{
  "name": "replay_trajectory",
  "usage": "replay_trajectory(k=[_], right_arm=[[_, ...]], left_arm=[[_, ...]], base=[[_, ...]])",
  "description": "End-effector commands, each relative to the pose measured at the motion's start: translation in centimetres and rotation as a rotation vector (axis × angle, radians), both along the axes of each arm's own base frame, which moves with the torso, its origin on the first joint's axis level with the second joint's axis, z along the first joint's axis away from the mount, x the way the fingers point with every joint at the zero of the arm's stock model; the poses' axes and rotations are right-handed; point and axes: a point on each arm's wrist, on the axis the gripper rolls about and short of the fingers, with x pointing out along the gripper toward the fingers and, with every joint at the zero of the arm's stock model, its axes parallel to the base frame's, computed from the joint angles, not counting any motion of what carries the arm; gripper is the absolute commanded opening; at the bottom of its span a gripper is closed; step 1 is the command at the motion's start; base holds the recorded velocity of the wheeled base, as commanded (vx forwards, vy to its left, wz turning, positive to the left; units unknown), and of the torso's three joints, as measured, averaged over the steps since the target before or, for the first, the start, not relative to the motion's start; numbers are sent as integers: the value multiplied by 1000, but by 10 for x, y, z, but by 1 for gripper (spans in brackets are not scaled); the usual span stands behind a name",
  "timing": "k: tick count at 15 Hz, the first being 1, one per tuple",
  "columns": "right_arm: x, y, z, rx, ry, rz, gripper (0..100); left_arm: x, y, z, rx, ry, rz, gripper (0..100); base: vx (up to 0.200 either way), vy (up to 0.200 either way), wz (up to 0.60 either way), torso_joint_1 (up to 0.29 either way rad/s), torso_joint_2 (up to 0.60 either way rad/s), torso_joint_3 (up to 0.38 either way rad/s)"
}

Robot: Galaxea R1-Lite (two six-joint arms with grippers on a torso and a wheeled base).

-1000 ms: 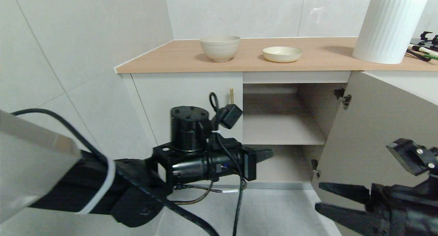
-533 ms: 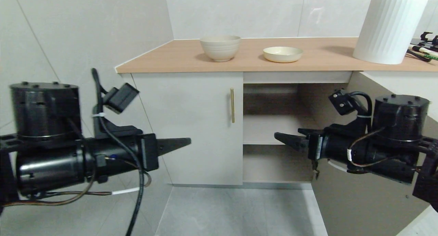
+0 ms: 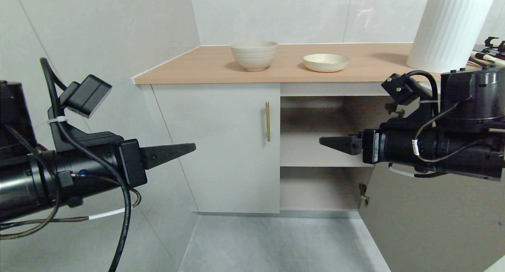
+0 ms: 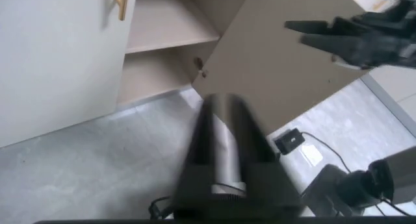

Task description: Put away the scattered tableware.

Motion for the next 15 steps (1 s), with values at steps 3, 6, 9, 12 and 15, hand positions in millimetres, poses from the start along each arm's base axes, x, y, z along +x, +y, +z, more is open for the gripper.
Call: replay_trajectory(k=[3, 6, 9, 12, 15], right_arm=[[-12, -7, 15, 29, -43, 1, 100], [-11, -6, 14, 28, -39, -1, 100], [-13, -7, 16, 41, -37, -6, 100], [-13, -7, 20, 96, -10, -19, 100], [-14, -7, 19, 87, 5, -18, 100]], left_arm=[[3, 9, 5, -4, -17, 46, 100], [-1, 14, 10, -10, -39, 67, 100], [-1, 14, 11, -11, -42, 69, 100], [0, 23, 17, -11, -49, 111, 100], [-1, 26, 20, -8, -33, 122, 100]], base=[[0, 0, 0, 0, 0, 0], [0, 0, 0, 0, 0, 0], [0, 0, 0, 0, 0, 0], [67, 0, 0, 1, 1, -1], [200, 0, 0, -2, -1, 7]])
